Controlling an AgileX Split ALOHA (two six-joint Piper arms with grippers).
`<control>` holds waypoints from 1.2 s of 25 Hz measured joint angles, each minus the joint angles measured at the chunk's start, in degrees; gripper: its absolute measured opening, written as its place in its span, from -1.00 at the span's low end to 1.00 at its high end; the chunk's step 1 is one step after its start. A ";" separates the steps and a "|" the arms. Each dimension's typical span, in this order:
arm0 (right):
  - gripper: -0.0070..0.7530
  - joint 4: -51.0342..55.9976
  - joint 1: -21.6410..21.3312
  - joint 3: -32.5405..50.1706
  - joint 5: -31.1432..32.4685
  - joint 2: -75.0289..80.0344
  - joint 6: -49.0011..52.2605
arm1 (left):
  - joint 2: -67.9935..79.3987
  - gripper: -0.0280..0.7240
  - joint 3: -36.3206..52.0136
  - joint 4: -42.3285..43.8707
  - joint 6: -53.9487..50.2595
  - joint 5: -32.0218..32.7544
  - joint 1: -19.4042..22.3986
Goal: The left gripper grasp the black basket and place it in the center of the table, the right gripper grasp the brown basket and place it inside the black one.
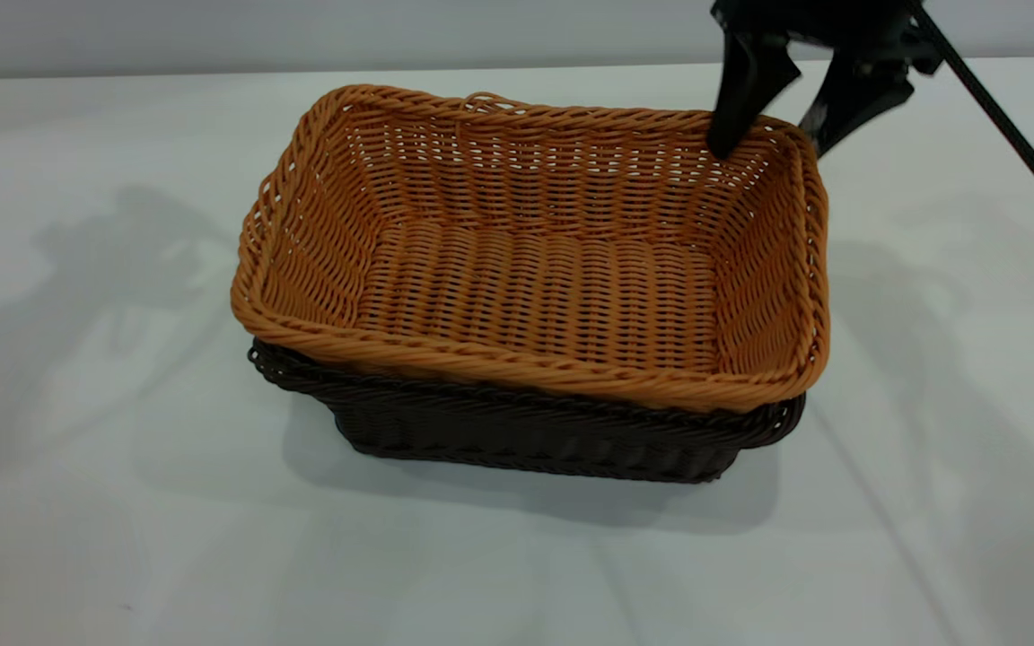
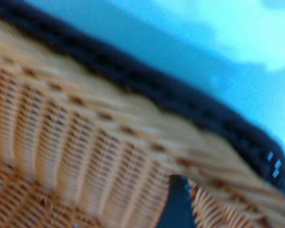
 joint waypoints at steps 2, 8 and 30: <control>0.51 -1.37 0.00 -2.40 -0.11 0.00 0.12 | 0.00 0.61 0.00 0.00 0.05 0.00 0.00; 0.56 -8.92 0.00 -14.09 3.96 0.02 4.64 | -0.79 0.61 0.00 0.14 0.16 -0.61 0.00; 0.56 -2.00 0.00 -24.62 19.78 -39.51 11.14 | -39.64 0.61 0.05 0.20 -18.57 24.38 0.00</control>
